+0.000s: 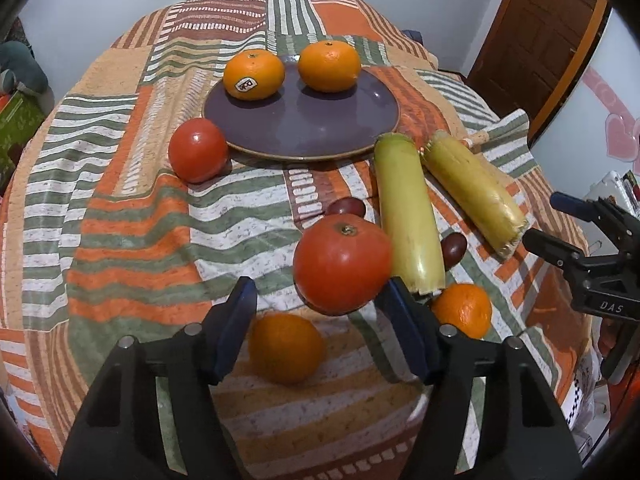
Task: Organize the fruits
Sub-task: 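Grasp the yellow squash with the right tool while the left tool reaches the red tomato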
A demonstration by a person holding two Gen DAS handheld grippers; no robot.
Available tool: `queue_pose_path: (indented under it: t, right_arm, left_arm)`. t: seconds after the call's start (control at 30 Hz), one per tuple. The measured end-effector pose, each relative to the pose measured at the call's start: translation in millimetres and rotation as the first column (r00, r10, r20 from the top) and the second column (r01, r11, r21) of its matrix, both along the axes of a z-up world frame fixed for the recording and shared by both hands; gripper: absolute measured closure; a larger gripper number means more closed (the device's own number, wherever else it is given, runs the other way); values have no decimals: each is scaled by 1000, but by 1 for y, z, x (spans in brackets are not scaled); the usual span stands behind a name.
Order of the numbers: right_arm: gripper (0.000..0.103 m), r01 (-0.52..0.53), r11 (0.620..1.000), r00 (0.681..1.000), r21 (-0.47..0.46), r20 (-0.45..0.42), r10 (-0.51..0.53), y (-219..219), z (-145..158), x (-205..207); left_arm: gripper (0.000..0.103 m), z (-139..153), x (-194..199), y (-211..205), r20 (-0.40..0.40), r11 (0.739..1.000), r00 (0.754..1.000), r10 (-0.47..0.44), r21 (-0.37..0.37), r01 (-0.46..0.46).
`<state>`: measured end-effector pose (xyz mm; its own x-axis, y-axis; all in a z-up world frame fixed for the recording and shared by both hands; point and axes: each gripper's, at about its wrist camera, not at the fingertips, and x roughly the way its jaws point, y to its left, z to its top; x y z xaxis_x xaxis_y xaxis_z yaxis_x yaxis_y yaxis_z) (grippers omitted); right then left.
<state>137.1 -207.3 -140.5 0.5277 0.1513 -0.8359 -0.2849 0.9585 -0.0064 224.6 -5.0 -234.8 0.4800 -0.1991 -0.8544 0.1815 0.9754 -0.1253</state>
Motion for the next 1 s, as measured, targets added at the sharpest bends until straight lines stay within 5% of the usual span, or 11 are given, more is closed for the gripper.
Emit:
queue_pose_path:
  t: [0.2, 0.43, 0.6, 0.73, 1.0]
  right_arm:
    - [38, 29, 1000, 999, 11, -24, -29, -13, 3, 1]
    - [38, -18, 994, 1000, 110, 19, 16, -2, 25, -1]
    - [38, -67, 993, 998, 98, 13, 66, 25, 15, 16]
    - [54, -75, 992, 996, 99, -47, 80, 35, -4, 34]
    - [70, -92, 990, 991, 106, -84, 101, 36, -18, 41]
  left_arm:
    - [44, 1, 5, 1, 0, 999, 1000, 1, -50, -1]
    - [45, 1, 15, 1, -3, 998, 1000, 10, -67, -10]
    - [54, 0, 19, 0, -18, 995, 1000, 6, -103, -8]
    - [54, 0, 19, 0, -14, 995, 1000, 1, -102, -3]
    - [55, 2, 18, 1, -13, 994, 1000, 4, -105, -5]
